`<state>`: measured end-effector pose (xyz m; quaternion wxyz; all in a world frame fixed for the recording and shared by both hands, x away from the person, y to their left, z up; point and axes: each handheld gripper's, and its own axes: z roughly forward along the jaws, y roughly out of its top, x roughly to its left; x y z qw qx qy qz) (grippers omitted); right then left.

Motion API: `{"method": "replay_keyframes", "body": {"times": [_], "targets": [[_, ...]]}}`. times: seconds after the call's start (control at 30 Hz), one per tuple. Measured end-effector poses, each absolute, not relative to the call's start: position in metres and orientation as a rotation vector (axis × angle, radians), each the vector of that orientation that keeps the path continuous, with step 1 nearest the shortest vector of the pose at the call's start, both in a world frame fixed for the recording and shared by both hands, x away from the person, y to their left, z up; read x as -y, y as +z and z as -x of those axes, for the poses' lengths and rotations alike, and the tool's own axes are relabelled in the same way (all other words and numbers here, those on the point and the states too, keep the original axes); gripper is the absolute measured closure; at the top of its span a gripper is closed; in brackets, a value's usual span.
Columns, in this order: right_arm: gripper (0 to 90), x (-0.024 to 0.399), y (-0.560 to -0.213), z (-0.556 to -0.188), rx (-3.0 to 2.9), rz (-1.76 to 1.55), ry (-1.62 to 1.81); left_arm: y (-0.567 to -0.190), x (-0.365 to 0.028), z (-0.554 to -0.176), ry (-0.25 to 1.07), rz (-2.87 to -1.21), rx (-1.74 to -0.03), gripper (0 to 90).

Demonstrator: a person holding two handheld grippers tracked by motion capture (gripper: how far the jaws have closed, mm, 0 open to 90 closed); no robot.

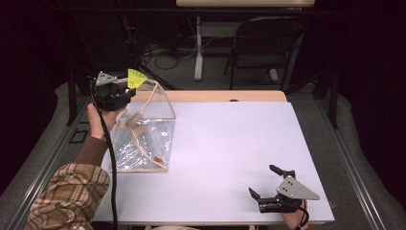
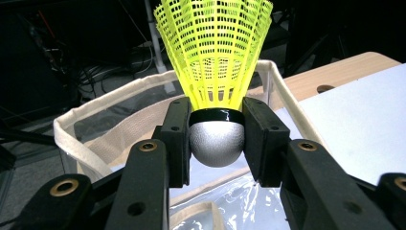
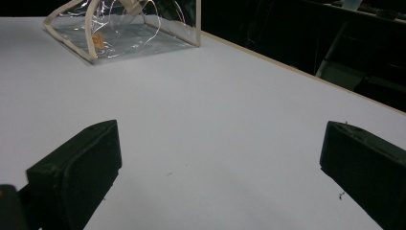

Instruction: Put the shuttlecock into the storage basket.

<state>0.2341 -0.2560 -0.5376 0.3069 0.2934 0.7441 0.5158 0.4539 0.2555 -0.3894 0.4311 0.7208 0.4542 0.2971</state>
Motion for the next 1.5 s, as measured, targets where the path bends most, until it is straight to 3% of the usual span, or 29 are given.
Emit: {"method": "replay_keyframes", "body": {"times": [1.5], "targets": [[0.0,0.256,-0.538,-0.235,-1.973,-0.778,1.362,-0.404,-0.252,-0.46,0.655,-1.889,-1.145,64.9]]}}
